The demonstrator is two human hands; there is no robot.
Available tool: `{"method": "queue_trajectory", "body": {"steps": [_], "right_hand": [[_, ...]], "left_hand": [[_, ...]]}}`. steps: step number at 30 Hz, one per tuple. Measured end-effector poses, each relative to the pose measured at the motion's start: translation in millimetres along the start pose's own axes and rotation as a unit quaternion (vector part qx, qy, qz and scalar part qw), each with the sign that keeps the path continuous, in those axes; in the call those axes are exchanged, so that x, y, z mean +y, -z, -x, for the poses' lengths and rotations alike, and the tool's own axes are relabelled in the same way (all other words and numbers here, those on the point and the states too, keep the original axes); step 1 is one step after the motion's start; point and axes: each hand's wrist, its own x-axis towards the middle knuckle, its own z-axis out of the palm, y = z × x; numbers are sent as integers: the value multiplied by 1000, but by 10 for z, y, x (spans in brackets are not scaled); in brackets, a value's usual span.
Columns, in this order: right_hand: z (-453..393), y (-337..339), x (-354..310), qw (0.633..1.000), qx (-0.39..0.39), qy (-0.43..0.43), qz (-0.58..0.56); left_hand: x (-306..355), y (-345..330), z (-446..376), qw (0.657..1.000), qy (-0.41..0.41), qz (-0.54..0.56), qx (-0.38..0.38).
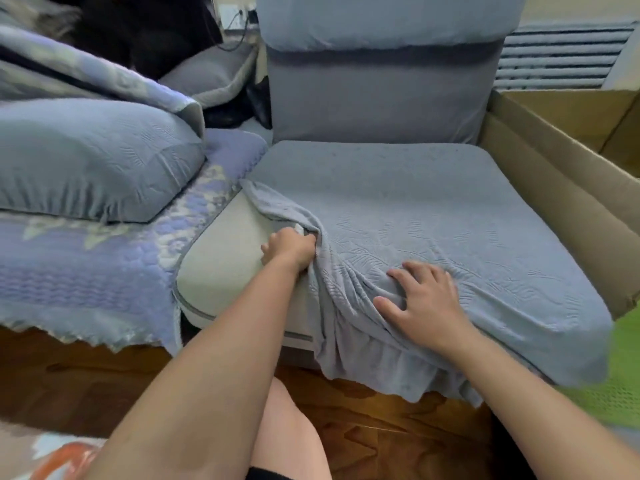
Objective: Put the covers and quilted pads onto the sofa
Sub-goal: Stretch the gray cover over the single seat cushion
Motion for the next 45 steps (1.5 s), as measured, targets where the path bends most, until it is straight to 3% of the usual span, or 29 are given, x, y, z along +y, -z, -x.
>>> {"method": "queue_trajectory", "body": {"steps": [2,3,5,8,10,13,17,18,19,21,24,26,30,32,34,36,38,39,40,41,43,45], "right_hand": [[-85,47,-66,1000,-6,-20,-18],[-135,61,-106,999,-10,-27,-27],[-271,52,-208,997,-19,-22,-74],[-542,18,-446,988,-43,1,-147],[-718,5,-616,986,-54,6,-158],[-907,-67,-748,982,-84,16,-169],[-971,-151,-713,971,-64,-14,-232],[-950,-156,-701,966,-55,-19,-252],[-929,-168,-697,963,-44,-18,-266],[-899,-206,-699,961,-25,-15,-275],[-889,-270,-717,962,-6,-14,-272],[-886,-275,-705,958,2,-14,-288],[-896,-280,-653,946,1,-1,-324],[-899,-280,-655,942,0,0,-335],[-905,-291,-652,941,2,-1,-340],[-901,-280,-644,937,6,-2,-350],[-901,-281,-626,930,10,-3,-368],[-901,-286,-621,927,12,-2,-376],[-896,-280,-621,925,13,-1,-380],[-893,-278,-624,925,13,-1,-380],[-886,-278,-628,925,14,0,-379],[-874,-276,-631,927,15,0,-374]], "left_hand": [[-125,160,-39,984,22,174,39],[-206,283,-34,956,49,288,31],[-345,569,70,880,97,461,-64],[-564,916,172,821,93,526,-199],[-636,1032,178,812,100,523,-237],[-689,1071,151,797,148,561,-167],[-897,1102,106,649,115,749,-73],[-971,1073,70,638,132,756,-66],[-1030,1043,61,647,162,741,-74],[-1047,947,96,708,224,659,-123],[-829,866,135,825,213,486,-195],[-631,839,84,867,207,392,-228],[-638,618,-474,966,139,215,-32],[-647,457,-698,983,130,129,-24],[-401,543,-394,985,110,109,-77],[-284,566,-266,958,96,241,-123],[-218,608,-232,863,105,465,-168],[-252,644,-268,794,112,569,-183],[-297,685,-280,741,120,634,-188],[-385,720,-326,711,146,668,-163],[-625,739,-439,696,224,675,-96],[-795,802,-419,743,267,599,-134]]}}
